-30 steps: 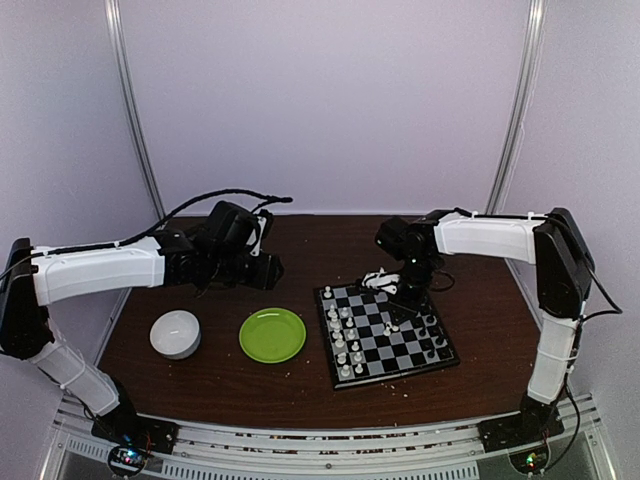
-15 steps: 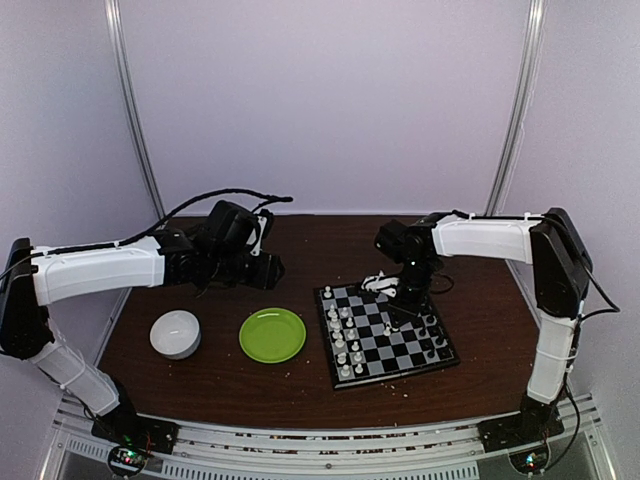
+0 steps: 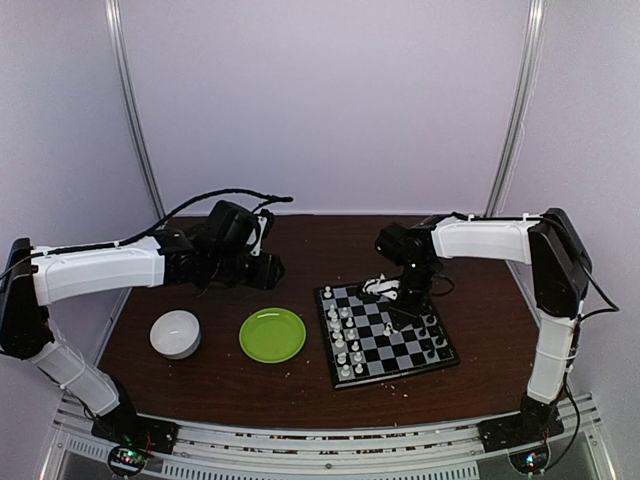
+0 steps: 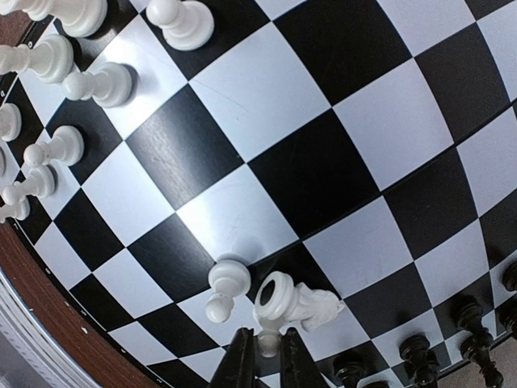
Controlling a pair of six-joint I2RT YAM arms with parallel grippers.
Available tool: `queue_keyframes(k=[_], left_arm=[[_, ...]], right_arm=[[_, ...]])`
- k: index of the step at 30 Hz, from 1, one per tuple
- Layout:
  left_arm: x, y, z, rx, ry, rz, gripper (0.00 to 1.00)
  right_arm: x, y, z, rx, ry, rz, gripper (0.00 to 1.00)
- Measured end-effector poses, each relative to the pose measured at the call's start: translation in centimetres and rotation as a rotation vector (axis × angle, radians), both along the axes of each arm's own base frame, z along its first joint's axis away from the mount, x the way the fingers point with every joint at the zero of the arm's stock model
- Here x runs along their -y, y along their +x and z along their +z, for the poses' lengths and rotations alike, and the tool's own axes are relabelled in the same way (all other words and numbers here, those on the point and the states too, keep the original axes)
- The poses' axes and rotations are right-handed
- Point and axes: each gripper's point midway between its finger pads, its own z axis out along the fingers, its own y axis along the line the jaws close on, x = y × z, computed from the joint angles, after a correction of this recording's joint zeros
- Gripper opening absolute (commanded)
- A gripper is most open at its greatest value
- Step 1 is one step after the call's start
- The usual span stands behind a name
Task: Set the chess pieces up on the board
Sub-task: Pick up the pawn from the chessboard.
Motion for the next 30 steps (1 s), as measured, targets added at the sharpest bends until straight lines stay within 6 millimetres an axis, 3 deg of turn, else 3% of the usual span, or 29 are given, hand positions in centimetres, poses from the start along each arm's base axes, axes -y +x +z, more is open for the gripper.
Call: queue_keyframes(k=[14, 25, 30], left_arm=[[0.0, 0.0, 0.0, 0.000, -0.001, 0.000, 0.51], [0.1, 0.0, 0.0, -0.001, -0.003, -0.002, 0.51], [0.0, 0.0, 0.1, 0.000, -0.004, -0.002, 0.51]], right_arm=[[-0.1, -0.7, 0.1, -0.013, 0.004, 0.007, 0.07], [-0.4, -2.5, 3.1, -0.026, 0.058, 0.029, 0.07], [-0.7, -2.2, 4.5, -0.019, 0.064, 0.030, 0.07]])
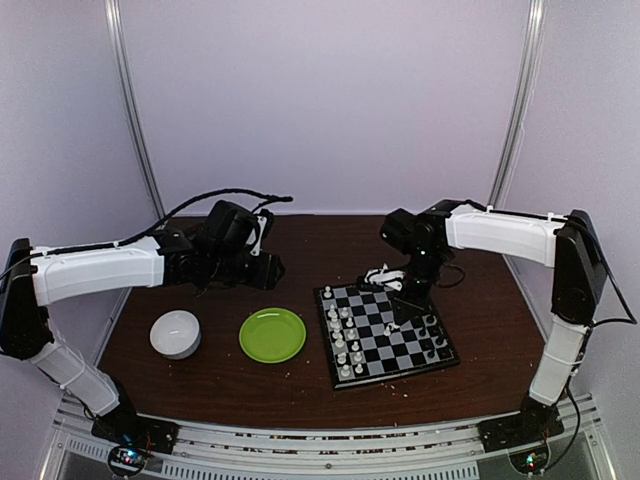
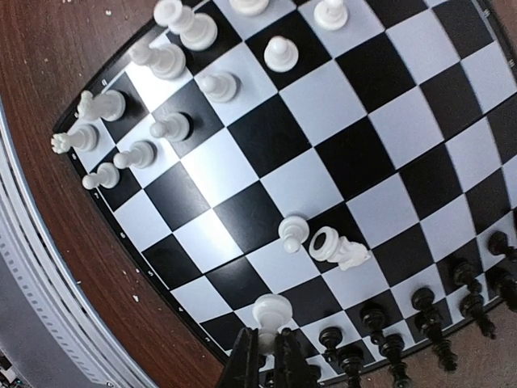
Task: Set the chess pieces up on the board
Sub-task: Pick up the pawn from the chessboard, then place the pawn at b2.
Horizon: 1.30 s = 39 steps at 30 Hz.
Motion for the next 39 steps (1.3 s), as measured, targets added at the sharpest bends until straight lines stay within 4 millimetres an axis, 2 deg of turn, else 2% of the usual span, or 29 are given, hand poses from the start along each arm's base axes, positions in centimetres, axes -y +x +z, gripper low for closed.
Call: queue_keyframes(k=[2, 6, 9, 11, 15, 19, 23, 39], left_arm=[[-0.1, -0.1, 0.1, 0.001, -0.002, 0.000, 0.51], [-0.2, -0.2, 0.2, 0.004, -0.004, 0.001, 0.51], [-0.5, -0.4, 0.2, 0.006, -0.004, 0.003, 0.51], [-0.9, -0.6, 0.2, 0.009, -0.004, 0.006, 0.51], [-1.3, -0.7, 0.5, 0.018, -0.001, 0.014, 0.51], [-1.5, -0.6, 0.7, 0.029, 0.002, 0.025, 0.51], [-1.7, -0.5, 0.7, 0.034, 0.009, 0.034, 0.51], [-1.7, -0.4, 0.0, 0.028, 0.030, 0.028, 0.51]], right_arm=[[-0.6, 0.9, 1.3, 0.028, 0.019, 0.000, 0.07], [-2.9, 3.9, 4.3, 0.114, 0.070, 0.001, 0.07], [-4.9, 6.0, 5.1, 0.153, 0.092, 0.006, 0.07], [-6.1, 7.1, 4.8, 0.159, 0.092, 0.012, 0.08], [-8.2, 8.4, 2.7, 0.145, 0.067, 0.028, 0.08], [-9.9, 8.9, 1.0, 0.130, 0.050, 0.048, 0.08], [-10.9, 9.0, 0.3, 0.128, 0.042, 0.063, 0.08], [-10.9, 9.1, -1.7, 0.132, -0.018, 0.071, 0.08]])
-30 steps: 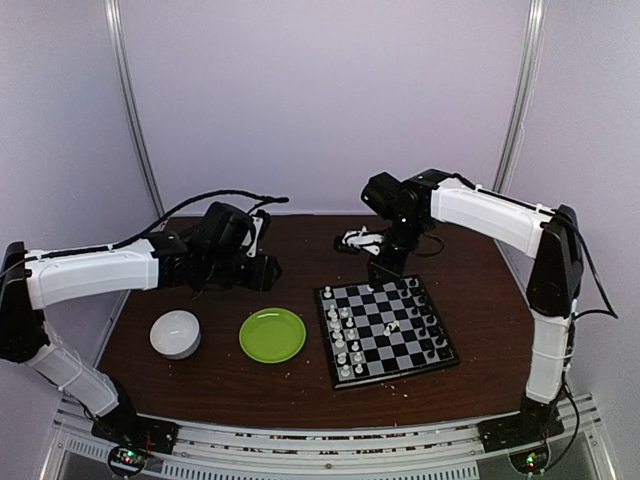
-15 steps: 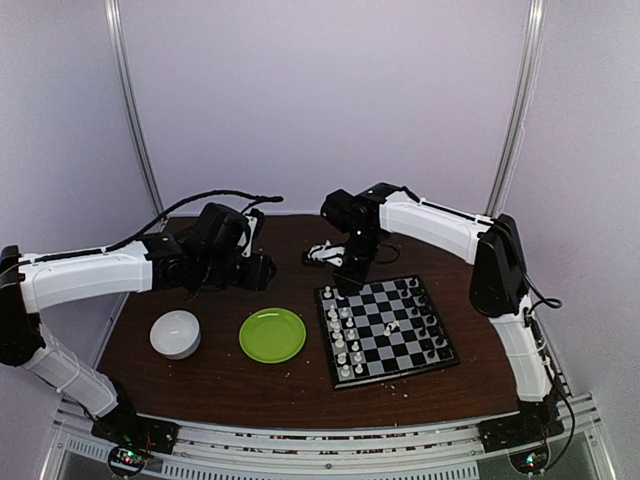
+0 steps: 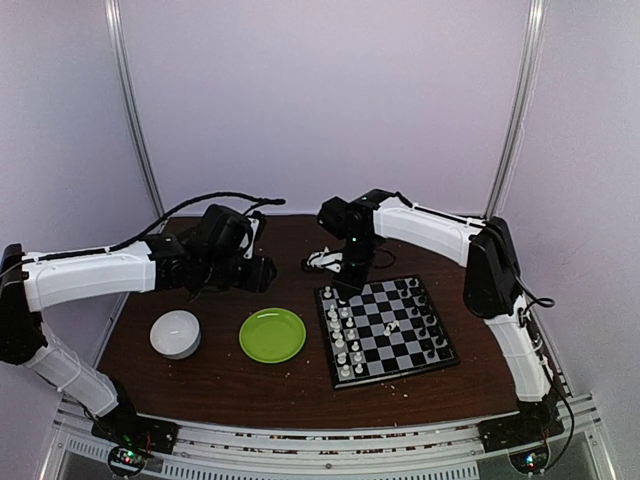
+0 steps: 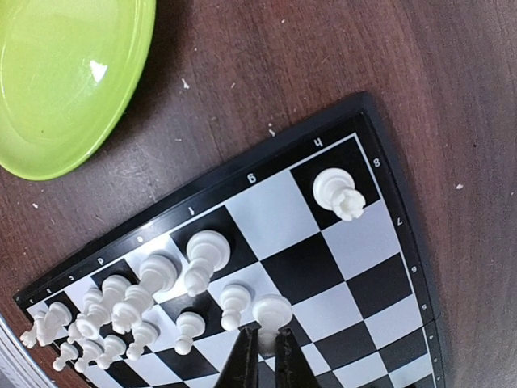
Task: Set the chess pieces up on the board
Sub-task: Place the pawn at b2.
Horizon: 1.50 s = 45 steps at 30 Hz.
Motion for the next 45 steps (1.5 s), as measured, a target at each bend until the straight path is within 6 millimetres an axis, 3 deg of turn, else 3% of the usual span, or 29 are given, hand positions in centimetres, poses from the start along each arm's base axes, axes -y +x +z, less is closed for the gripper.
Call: queue_keyframes(k=[23, 41, 45], left_arm=[[0.1, 0.1, -0.8, -0.013, 0.016, -0.002, 0.51], [0.1, 0.1, -0.8, -0.013, 0.017, -0.002, 0.51], [0.1, 0.1, -0.8, -0.013, 0.017, -0.002, 0.51]], right_arm=[[-0.1, 1.0, -1.8, 0.012, -0.037, -0.011, 0.09], [0.0, 1.3, -2.1, 0.019, -0.048, -0.024, 0.13], [0.1, 1.4, -2.3, 0.016, -0.050, -0.028, 0.18]])
